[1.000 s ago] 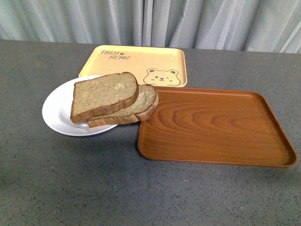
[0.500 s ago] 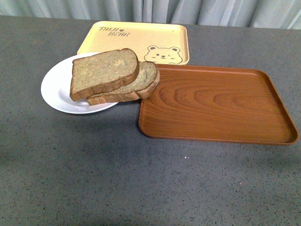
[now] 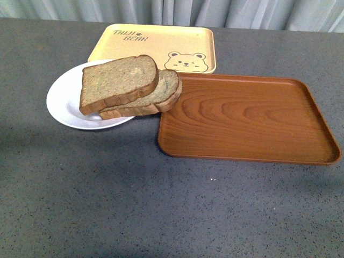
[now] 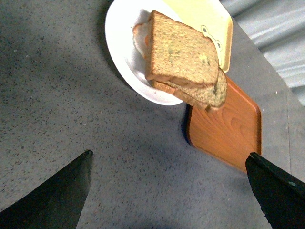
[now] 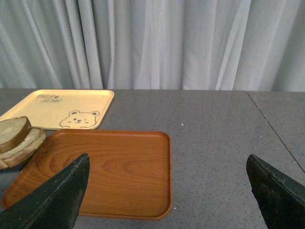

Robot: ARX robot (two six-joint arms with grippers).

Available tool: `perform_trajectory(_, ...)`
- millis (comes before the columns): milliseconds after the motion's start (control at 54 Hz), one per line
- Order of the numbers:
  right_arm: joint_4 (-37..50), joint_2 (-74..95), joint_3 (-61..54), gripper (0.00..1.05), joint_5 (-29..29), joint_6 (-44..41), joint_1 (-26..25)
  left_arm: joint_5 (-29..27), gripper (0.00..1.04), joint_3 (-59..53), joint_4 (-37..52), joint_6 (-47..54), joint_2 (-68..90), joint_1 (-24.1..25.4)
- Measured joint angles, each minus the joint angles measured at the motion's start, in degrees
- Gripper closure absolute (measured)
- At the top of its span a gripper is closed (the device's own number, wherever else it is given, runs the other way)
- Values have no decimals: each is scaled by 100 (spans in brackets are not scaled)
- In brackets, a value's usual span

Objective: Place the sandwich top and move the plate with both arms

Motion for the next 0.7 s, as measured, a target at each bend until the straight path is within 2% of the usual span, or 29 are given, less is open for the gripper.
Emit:
perform_trajectory(130, 0, 0, 0, 9, -2, 0, 0, -173, 9, 273, 1143, -555, 1541, 0)
perform_trajectory(296, -2, 0, 0, 9, -2, 0, 0, -385, 9, 688, 1989, -994, 3106, -42)
perform_trajectory(500, -2, 0, 0, 9, -2, 0, 0, -516, 9, 1189, 2441, -1451, 4304, -151)
perform_trajectory(704, -2, 0, 0, 9, -2, 0, 0, -726, 9, 1770, 2507, -1891, 5125, -315)
